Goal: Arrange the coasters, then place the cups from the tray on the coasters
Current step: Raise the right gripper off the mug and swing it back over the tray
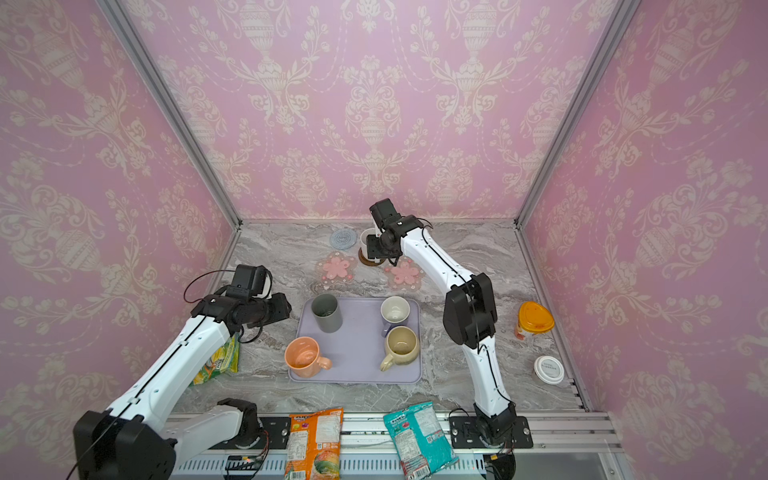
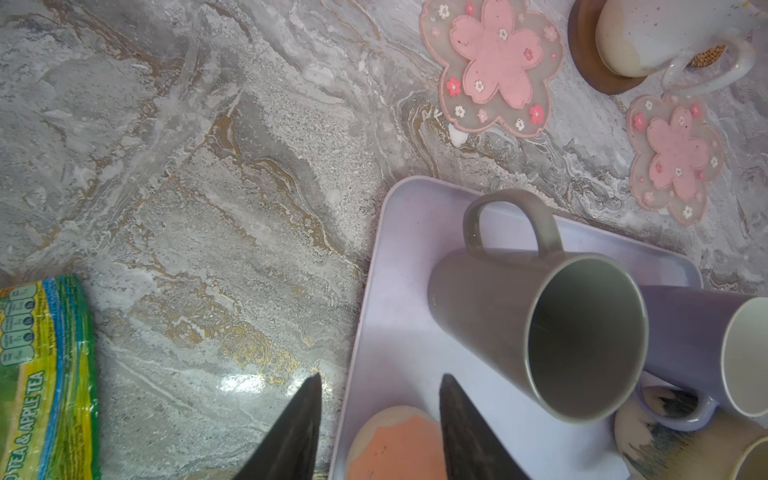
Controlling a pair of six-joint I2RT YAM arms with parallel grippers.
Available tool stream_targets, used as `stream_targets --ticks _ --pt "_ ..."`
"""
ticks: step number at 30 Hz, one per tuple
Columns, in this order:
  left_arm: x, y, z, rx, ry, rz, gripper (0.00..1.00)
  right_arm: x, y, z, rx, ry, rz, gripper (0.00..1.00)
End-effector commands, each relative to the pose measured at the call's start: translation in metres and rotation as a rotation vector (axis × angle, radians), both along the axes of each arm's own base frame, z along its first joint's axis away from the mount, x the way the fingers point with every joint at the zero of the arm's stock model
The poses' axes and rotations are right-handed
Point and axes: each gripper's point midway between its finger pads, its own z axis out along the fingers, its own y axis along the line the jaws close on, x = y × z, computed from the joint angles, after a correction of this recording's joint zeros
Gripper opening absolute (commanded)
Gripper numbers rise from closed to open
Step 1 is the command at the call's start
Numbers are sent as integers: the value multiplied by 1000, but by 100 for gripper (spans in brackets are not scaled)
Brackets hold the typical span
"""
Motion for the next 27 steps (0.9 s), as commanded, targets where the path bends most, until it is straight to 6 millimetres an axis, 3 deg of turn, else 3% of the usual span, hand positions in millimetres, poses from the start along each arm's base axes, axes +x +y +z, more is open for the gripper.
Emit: stream_targets --ticks 1,6,12,18,27 --pt "5 -5 11 -10 -1 -36 49 -11 -3 31 18 -72 23 52" --pt "12 -13 14 -7 10 -62 48 -41 -14 39 27 -82 69 52" --pt "12 -14 20 11 16 -83 48 -88 -16 33 80 -46 149 50" --pt "11 -17 11 2 43 -72 48 -138 11 22 36 -37 303 48" --pt "-7 -23 3 -10 54 -67 48 -179 52 10 114 3 414 48"
